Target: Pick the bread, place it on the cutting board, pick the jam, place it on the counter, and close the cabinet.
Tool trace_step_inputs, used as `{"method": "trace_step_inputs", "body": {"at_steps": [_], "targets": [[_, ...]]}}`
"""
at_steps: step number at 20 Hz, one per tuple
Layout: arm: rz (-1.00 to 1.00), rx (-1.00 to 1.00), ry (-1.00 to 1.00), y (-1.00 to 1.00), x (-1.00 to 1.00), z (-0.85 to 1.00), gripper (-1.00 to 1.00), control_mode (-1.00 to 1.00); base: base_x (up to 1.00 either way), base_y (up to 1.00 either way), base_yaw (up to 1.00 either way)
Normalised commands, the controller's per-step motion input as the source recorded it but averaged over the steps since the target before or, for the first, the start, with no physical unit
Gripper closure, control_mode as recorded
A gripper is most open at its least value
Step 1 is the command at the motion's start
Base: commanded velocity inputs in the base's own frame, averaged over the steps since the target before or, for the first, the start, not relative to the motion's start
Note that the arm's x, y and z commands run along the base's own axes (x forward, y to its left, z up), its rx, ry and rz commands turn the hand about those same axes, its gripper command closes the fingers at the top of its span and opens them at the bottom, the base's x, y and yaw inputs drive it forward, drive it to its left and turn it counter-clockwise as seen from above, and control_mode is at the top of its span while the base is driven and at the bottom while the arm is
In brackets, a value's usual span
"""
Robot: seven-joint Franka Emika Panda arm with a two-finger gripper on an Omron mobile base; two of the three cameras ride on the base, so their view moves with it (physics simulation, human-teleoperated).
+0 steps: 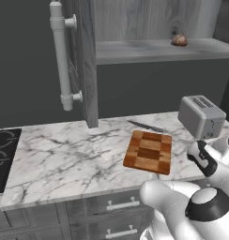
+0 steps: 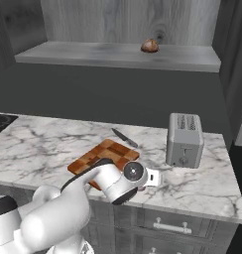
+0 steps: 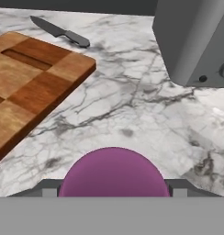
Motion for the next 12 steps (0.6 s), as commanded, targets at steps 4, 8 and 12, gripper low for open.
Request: {"method": "trace_step_inputs", "body": {"at_steps": [4,8,12], "targets": [[0.00,0.00,0.00,0.00,0.10,-0.19,1.00,-1.00,0.00,0.00,0.00],[0.00,0.00,0.00,0.00,0.08,-0.18,1.00,-1.00,0.00,0.00,0.00],[0.00,0.00,0.00,0.00,0.05,-0.16,1.00,-1.00,0.00,0.00,0.00]]}}
